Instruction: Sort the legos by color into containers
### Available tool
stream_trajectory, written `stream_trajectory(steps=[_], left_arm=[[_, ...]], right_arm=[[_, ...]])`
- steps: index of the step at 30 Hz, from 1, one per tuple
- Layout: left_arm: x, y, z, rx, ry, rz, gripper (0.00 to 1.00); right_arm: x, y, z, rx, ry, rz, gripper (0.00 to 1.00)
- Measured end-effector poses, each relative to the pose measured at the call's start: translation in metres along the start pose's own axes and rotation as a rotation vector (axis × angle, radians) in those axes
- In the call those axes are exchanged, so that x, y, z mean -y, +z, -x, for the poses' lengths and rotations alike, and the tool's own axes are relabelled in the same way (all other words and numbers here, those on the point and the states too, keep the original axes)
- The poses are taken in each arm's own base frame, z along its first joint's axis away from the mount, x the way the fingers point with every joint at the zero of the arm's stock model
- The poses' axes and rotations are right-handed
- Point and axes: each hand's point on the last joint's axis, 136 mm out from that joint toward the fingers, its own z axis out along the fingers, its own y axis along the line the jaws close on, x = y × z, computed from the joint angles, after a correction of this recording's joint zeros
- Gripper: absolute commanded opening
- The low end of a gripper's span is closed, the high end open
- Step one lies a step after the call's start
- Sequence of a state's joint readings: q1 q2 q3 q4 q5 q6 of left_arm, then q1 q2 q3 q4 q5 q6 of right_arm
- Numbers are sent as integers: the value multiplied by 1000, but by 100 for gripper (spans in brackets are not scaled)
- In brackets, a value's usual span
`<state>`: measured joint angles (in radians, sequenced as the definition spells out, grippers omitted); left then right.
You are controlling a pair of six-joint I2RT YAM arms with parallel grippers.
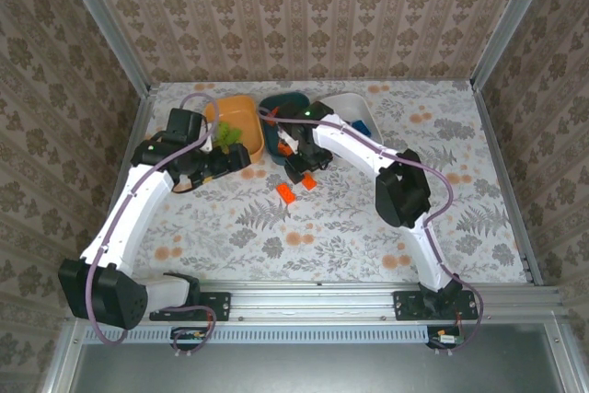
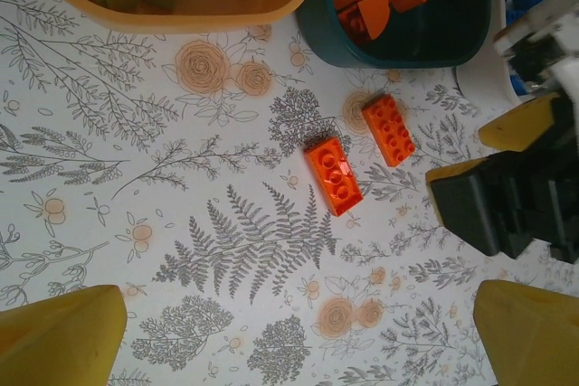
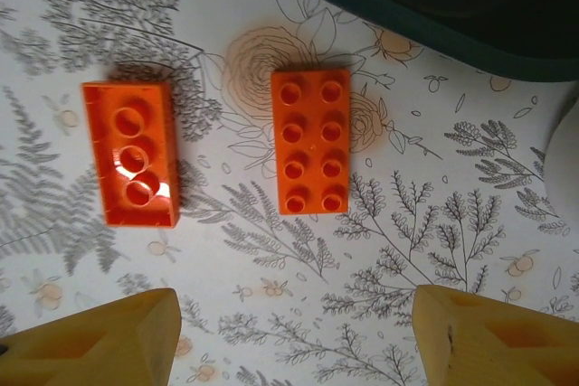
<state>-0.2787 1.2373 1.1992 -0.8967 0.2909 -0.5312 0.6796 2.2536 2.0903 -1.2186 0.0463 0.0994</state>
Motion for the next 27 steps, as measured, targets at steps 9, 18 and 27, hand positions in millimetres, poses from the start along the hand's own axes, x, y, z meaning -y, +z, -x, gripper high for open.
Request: stream_trajectory(steps=[9,18,27], left_arm=[[-6,-2,4,11,-19,8,100],[-11,-3,4,11,-34,16,100],[-19,-4,-2,-17,-53,37,100]], right_arm=[[0,31,-2,-57,-6,-13,70],[-1,59,-3,-102,-16,-18,68],[2,75,8,-86,-13,-37,59]])
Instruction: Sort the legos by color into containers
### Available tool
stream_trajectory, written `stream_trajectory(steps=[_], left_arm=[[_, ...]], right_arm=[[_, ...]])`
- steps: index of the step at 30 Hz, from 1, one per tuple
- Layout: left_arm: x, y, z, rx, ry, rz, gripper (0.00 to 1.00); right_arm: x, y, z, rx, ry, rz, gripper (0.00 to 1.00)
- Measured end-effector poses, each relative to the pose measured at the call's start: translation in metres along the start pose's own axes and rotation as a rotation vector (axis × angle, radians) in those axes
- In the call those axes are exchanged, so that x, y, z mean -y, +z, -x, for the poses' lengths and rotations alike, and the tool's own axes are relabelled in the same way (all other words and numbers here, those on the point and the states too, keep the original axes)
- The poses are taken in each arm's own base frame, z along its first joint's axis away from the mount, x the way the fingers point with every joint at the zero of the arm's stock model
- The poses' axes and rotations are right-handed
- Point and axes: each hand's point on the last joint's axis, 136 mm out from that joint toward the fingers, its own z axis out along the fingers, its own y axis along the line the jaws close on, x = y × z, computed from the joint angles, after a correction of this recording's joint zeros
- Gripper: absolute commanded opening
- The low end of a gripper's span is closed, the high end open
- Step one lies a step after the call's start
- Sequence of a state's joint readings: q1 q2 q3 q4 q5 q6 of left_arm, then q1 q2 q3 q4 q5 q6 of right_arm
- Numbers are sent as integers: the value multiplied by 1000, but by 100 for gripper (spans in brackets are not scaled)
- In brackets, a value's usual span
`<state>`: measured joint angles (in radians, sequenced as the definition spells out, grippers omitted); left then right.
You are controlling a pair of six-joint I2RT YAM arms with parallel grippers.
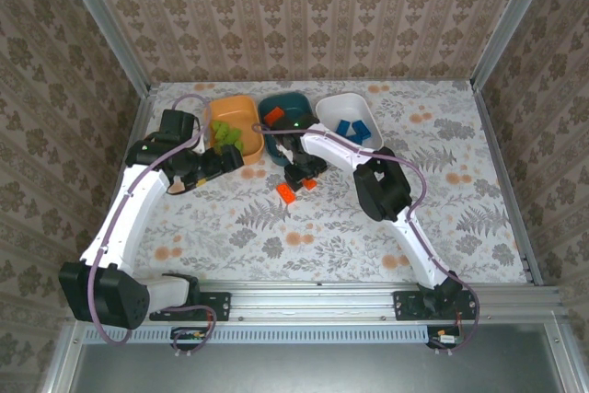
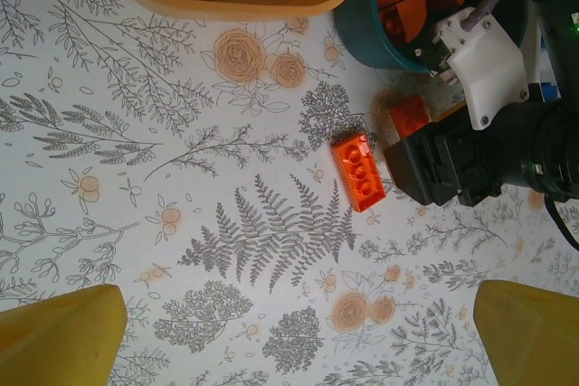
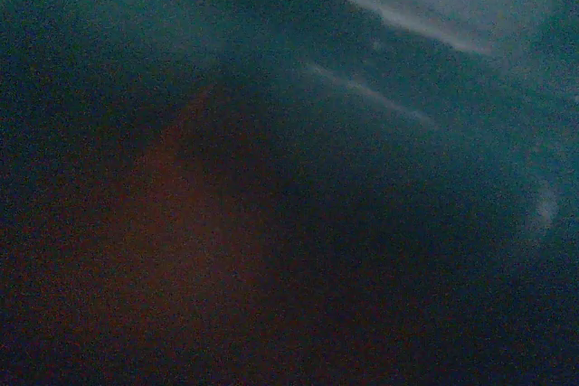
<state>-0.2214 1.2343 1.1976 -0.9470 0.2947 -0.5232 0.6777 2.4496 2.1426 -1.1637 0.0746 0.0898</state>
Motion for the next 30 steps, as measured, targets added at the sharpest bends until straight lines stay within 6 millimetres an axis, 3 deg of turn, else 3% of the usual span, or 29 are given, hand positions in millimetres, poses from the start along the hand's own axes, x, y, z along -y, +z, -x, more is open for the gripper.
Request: stream_trajectory(steps=[6,12,18,21,30], left_arm=[[0,-3,-1,6,1,-3,100],[3,-3,0,10,4,-17,100],[5,-1,1,11,6,-31,100],[6,3,4,13,7,-37,100],[8,26,13,-21,0,-48,100]], right_arm=[[-4,1,0,11,5,7,41],[-4,-1,-5,29,9,2,39],[6,-10,-24,14,22,-17,38],[6,-29,-33,35,32,11,38],[-7,-123,-51,194,198,303,39]])
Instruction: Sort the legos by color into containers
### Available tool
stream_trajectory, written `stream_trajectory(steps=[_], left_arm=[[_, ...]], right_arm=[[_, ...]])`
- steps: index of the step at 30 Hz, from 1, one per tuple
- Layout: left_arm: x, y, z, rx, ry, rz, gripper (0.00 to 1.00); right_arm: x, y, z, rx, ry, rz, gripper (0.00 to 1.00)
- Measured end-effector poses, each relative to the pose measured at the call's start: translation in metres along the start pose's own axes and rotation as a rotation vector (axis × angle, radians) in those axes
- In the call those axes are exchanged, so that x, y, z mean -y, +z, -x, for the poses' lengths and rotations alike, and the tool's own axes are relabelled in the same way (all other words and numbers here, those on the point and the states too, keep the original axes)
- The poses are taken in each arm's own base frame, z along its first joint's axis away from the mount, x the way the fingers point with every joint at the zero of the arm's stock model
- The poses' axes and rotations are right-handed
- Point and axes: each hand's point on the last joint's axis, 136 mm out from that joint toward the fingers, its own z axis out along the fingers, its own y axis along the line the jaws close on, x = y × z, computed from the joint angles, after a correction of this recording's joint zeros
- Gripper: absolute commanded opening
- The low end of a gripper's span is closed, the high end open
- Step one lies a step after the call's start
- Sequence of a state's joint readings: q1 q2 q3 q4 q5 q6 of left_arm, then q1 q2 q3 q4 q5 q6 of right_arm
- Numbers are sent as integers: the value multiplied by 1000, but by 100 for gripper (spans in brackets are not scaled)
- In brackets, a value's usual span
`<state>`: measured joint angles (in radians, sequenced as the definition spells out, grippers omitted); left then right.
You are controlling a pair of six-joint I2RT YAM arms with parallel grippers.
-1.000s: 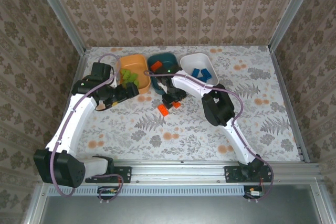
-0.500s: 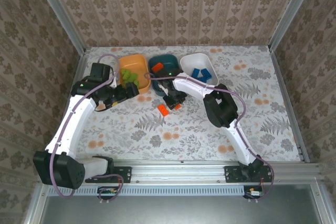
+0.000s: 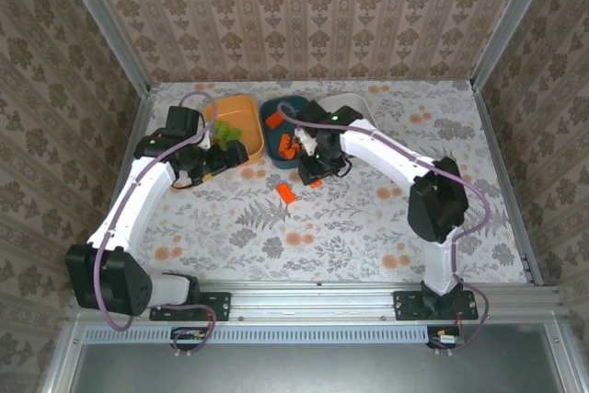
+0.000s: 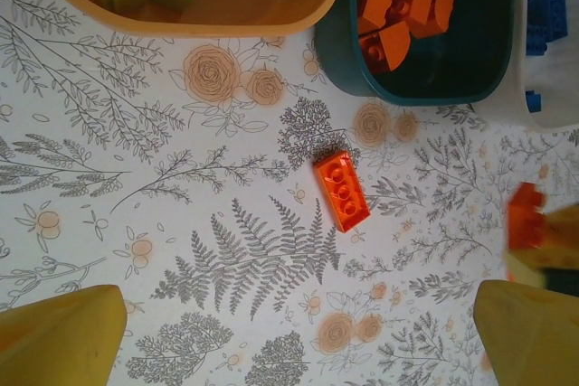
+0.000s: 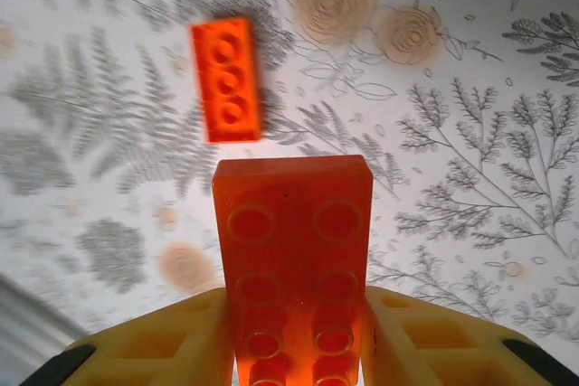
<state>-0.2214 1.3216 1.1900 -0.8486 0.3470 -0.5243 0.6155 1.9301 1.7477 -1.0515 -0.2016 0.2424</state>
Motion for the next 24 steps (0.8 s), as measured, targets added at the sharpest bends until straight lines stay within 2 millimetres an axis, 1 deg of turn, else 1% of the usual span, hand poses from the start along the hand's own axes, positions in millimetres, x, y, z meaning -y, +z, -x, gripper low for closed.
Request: stream_trajectory(steps=[3,5,8,10,12,14,16,21,24], left_arm=[[3,7,5,-14,-1,-7,100],[7,10,9,-17,4,-17,100],[14,14,14,-18,14,-34,100],[17,16,15,-24,19,-44,100],[19,19,13,-35,22,-50,100],[19,21,12,-44,22,-52,100],[20,23,10,-51,24,-55,100],[20,27,11,-65,32,-54,100],[21,30,13,-76,36,-57,100]], right_arm=[[3,-20,18,71,160,126,38],[10,-29,41,134,292,214,37],[22,-36,69,205,462,303,36],[27,-34,88,238,562,353,36],[28,-25,106,254,644,387,37],[30,-11,122,261,713,410,37],[34,8,137,262,785,424,37],[48,44,163,280,926,428,37],[53,57,178,301,980,430,37]])
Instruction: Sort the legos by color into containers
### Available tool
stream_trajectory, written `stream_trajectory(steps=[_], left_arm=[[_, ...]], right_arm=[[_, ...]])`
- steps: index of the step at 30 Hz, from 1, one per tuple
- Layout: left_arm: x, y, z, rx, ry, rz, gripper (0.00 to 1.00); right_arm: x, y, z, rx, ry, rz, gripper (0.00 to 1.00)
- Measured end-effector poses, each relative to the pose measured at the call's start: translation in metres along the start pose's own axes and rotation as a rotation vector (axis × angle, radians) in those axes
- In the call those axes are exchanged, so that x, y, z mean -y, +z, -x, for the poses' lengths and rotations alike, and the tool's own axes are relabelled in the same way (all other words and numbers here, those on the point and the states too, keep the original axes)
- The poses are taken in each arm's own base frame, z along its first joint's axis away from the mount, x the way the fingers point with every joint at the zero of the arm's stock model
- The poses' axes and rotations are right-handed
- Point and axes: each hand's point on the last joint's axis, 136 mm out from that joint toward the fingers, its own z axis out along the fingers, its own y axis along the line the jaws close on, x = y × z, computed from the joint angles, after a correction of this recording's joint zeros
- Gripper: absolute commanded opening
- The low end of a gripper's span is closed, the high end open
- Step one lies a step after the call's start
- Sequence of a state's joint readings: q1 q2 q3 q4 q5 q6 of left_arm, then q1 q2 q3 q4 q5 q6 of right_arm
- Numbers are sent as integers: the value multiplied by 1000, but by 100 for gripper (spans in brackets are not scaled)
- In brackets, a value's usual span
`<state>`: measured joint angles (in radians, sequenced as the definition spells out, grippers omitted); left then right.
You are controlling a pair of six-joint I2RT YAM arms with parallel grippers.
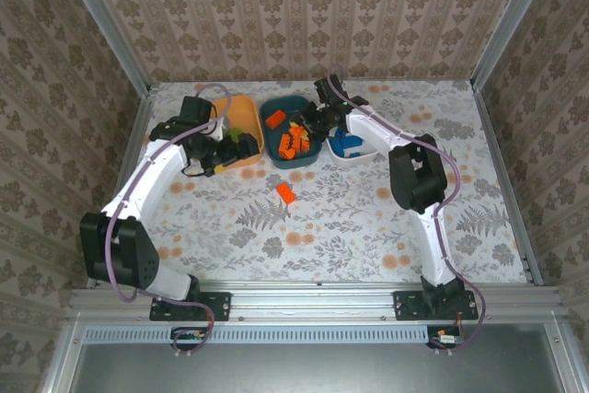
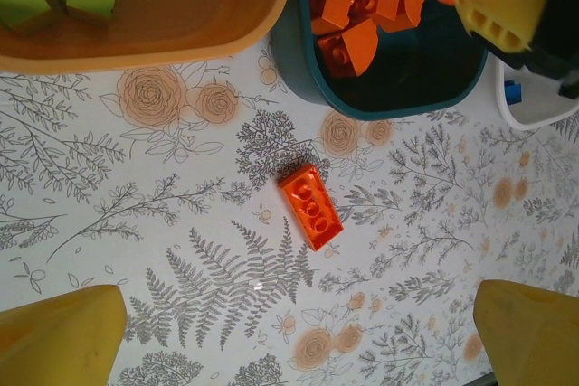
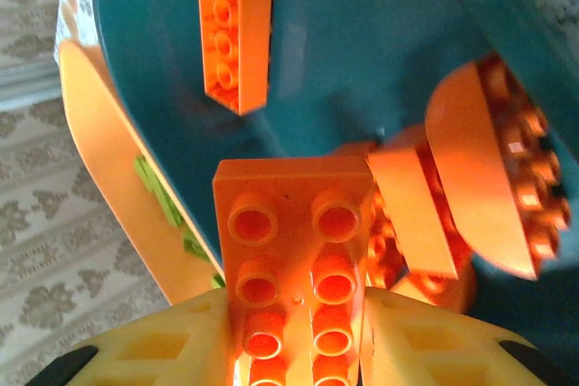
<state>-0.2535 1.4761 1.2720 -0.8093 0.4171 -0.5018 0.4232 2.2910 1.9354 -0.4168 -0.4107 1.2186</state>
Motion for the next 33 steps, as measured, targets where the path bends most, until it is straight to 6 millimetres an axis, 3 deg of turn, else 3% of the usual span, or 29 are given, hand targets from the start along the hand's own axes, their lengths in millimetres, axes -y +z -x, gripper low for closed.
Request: stream_trajectory(steps=[7,15,33], left_arm=[[1,10,6,-29,-2,-6,100],[2,20,18,-47,2,-11,100],[1,22,32,-46,-1,-25,100]], right_arm=[[-19,22,24,52,29,40,37],[-36,33,36,66,27,68,40],[-29,51,40,55,43,42,49]])
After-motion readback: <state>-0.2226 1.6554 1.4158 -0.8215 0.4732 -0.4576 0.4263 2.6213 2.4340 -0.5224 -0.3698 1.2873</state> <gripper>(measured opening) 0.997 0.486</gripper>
